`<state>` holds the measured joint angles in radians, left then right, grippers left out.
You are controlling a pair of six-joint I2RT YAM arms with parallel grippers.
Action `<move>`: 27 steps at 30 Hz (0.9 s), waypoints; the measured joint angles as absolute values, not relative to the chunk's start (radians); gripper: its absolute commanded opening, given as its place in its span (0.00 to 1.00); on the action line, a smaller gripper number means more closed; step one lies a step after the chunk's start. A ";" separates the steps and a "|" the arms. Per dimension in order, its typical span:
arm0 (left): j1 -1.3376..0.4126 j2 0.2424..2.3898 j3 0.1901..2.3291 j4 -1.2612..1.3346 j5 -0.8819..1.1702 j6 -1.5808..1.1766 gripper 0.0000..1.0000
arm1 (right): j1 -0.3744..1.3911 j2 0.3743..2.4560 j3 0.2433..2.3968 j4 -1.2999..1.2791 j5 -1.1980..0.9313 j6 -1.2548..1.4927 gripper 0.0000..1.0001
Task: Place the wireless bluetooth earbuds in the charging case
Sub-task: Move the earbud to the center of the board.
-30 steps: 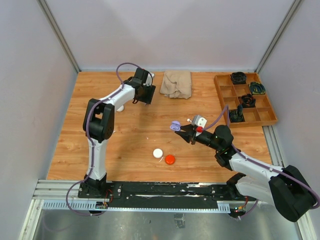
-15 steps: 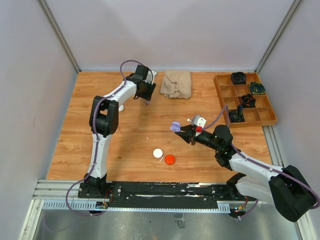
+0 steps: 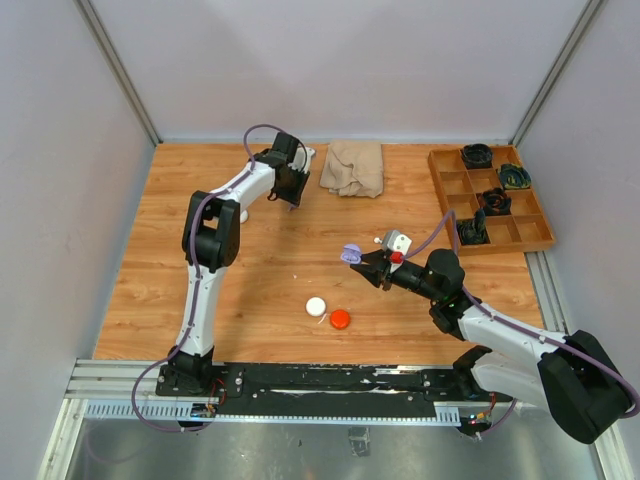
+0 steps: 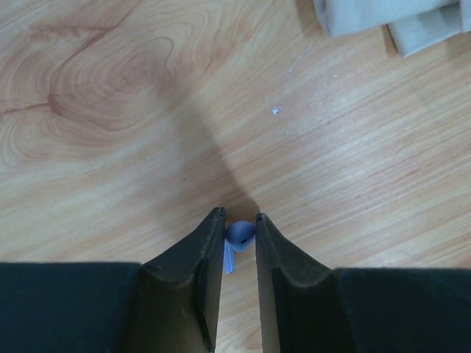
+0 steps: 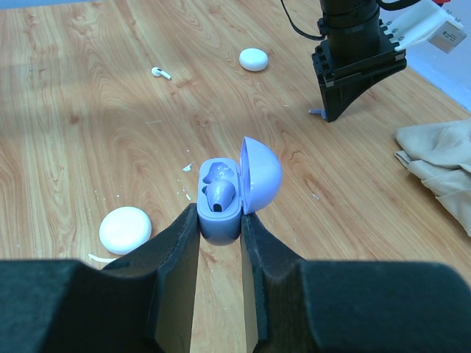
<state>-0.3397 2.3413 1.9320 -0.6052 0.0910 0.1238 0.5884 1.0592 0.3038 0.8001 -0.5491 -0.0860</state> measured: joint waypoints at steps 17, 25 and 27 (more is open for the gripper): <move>-0.384 2.114 1.578 -0.600 -0.026 -0.045 0.22 | 0.588 1.054 0.304 0.786 -0.550 -0.086 0.01; -0.432 1.911 1.285 -0.583 -0.065 -0.231 0.25 | 0.588 1.056 0.305 0.787 -0.561 -0.085 0.01; -0.452 1.879 1.240 -0.582 -0.068 -0.258 0.28 | 0.588 1.058 0.307 0.787 -0.565 -0.084 0.01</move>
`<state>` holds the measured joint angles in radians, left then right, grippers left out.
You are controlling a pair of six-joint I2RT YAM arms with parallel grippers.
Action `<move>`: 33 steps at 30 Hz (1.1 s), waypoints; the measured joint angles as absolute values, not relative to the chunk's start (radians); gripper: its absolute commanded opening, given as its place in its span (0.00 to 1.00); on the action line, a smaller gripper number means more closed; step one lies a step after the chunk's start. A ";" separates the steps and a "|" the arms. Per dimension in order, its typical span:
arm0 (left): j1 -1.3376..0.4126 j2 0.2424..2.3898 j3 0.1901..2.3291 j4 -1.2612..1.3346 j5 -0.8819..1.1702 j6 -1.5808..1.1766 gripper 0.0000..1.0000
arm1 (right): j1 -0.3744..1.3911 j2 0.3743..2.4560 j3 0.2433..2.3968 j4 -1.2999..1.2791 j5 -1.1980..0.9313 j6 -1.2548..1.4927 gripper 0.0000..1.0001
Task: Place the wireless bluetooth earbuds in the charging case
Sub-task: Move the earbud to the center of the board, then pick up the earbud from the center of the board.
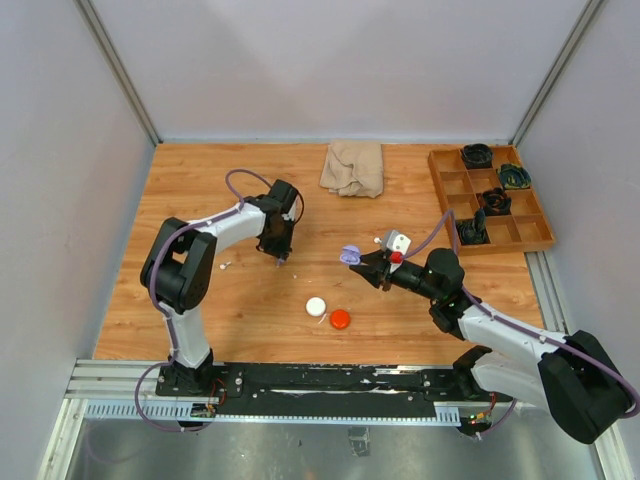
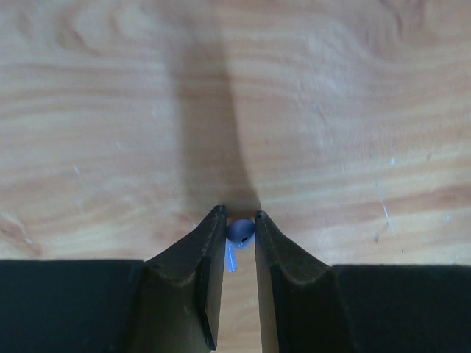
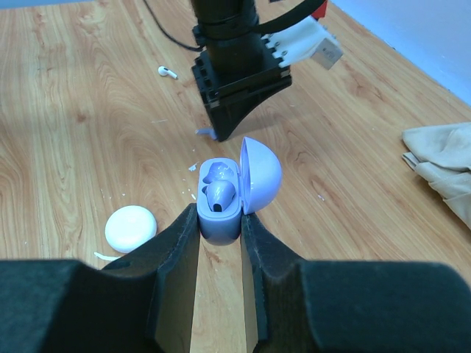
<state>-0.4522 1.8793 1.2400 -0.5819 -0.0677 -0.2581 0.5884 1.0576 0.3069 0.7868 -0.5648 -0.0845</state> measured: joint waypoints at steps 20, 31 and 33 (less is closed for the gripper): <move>-0.488 1.810 1.157 -0.608 -0.053 -0.350 0.48 | 0.588 1.061 0.321 0.787 -0.584 -0.075 0.01; -0.518 1.859 1.217 -0.684 -0.111 -0.349 0.37 | 0.588 1.066 0.321 0.786 -0.584 -0.075 0.01; -0.520 1.864 1.223 -0.690 -0.119 -0.349 0.34 | 0.588 1.067 0.321 0.786 -0.584 -0.075 0.01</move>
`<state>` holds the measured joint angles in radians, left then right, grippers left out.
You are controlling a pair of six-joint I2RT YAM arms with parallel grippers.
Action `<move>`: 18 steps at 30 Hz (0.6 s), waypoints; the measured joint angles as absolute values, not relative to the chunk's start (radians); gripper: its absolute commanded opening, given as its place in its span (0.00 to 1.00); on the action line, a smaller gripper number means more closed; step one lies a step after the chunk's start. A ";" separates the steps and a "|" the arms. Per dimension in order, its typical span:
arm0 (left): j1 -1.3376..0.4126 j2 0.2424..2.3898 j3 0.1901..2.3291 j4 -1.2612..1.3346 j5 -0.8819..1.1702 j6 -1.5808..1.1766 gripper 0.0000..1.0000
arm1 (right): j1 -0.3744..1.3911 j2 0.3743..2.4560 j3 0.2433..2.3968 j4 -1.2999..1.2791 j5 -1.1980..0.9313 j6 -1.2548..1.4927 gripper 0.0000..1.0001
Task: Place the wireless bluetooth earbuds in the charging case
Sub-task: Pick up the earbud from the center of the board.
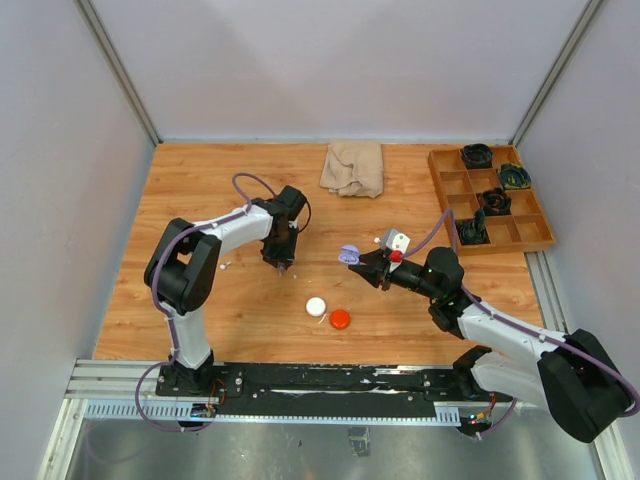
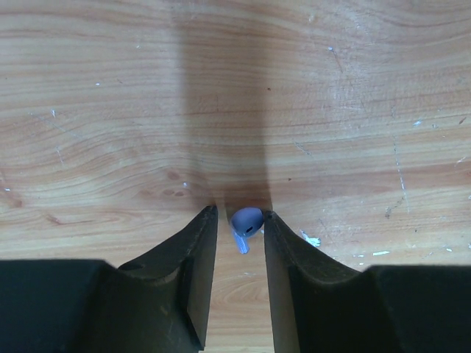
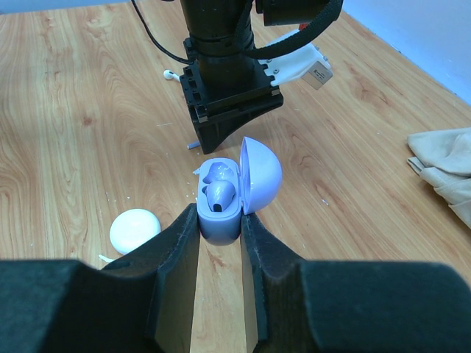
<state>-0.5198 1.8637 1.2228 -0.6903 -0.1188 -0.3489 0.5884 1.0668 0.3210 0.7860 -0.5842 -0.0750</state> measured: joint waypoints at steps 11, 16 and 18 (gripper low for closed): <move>-0.533 1.869 1.230 -0.696 -0.142 -0.348 0.16 | 0.588 1.067 0.321 0.786 -0.584 -0.075 0.01; -0.538 1.860 1.219 -0.684 -0.149 -0.348 0.14 | 0.588 1.067 0.321 0.787 -0.582 -0.074 0.01; -0.542 1.843 1.197 -0.659 -0.155 -0.348 0.12 | 0.588 1.066 0.321 0.788 -0.579 -0.070 0.01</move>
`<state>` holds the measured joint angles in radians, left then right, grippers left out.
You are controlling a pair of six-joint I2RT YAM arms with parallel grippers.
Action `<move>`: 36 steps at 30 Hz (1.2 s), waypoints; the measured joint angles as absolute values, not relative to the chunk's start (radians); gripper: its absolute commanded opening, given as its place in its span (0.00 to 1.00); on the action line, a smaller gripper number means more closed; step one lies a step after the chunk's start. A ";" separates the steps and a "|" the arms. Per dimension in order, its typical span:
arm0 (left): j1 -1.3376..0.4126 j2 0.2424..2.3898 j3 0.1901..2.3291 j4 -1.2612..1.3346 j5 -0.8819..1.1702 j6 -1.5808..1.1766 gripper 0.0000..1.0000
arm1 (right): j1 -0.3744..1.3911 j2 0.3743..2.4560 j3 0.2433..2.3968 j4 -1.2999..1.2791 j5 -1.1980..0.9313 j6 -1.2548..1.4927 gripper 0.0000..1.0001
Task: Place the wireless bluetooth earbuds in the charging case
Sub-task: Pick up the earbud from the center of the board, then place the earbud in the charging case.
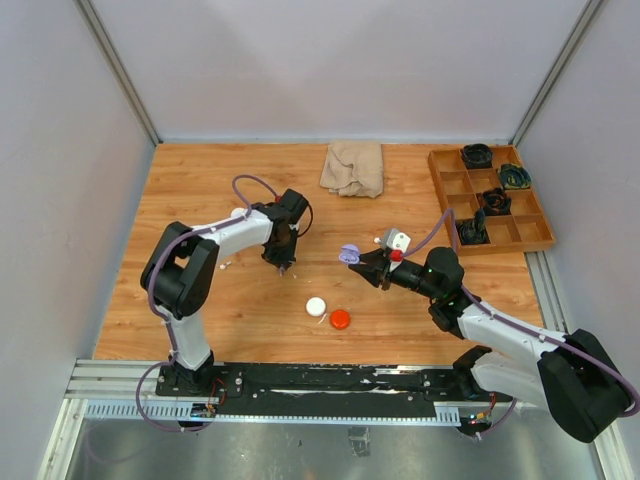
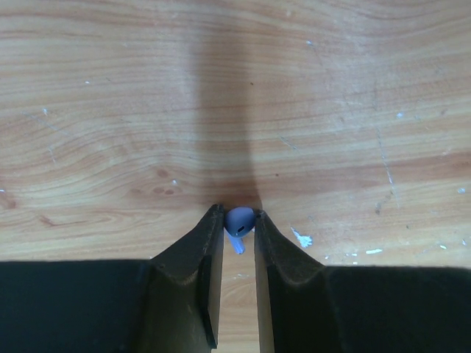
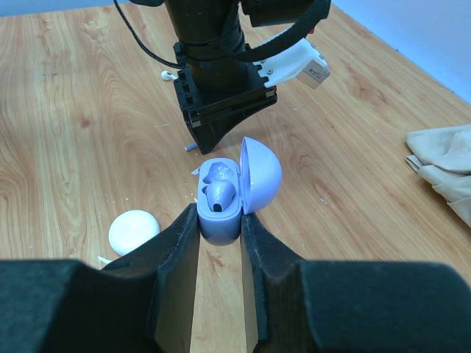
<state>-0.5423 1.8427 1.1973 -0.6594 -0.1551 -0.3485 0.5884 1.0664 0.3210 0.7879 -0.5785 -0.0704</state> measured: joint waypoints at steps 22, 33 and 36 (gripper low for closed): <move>-0.656 1.322 0.765 -0.007 -0.105 -0.310 0.10 | 0.588 1.058 0.321 0.829 -0.530 -0.034 0.01; -0.678 1.117 0.641 0.303 0.070 -0.242 0.11 | 0.588 1.016 0.299 0.859 -0.501 -0.030 0.01; -0.683 1.079 0.601 0.376 0.123 -0.212 0.11 | 0.588 0.992 0.298 0.864 -0.500 -0.027 0.01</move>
